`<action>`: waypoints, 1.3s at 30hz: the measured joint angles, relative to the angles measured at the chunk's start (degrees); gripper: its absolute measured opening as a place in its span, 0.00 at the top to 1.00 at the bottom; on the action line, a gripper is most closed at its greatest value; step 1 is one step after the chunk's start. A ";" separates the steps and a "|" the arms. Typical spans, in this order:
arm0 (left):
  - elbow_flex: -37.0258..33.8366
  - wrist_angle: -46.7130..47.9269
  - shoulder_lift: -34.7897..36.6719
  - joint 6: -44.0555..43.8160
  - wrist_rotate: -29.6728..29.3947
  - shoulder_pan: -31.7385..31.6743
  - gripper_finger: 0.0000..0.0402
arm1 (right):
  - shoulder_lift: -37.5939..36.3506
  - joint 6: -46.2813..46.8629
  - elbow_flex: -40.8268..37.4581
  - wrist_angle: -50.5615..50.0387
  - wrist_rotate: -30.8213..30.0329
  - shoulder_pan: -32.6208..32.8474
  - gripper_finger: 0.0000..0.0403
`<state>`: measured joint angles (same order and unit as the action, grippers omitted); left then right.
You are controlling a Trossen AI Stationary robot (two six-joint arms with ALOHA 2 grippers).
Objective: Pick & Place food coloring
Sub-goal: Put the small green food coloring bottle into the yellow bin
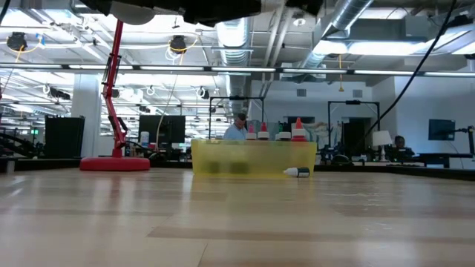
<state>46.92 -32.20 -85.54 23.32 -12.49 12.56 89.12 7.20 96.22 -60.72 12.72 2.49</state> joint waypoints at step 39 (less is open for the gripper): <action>-0.20 -27.96 -12.81 -24.46 6.17 -4.45 0.86 | -24.41 -30.23 -57.52 62.52 -9.92 8.30 0.65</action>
<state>46.72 -60.15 -98.35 -1.14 -6.32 8.11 64.71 -23.04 38.70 1.80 2.80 10.79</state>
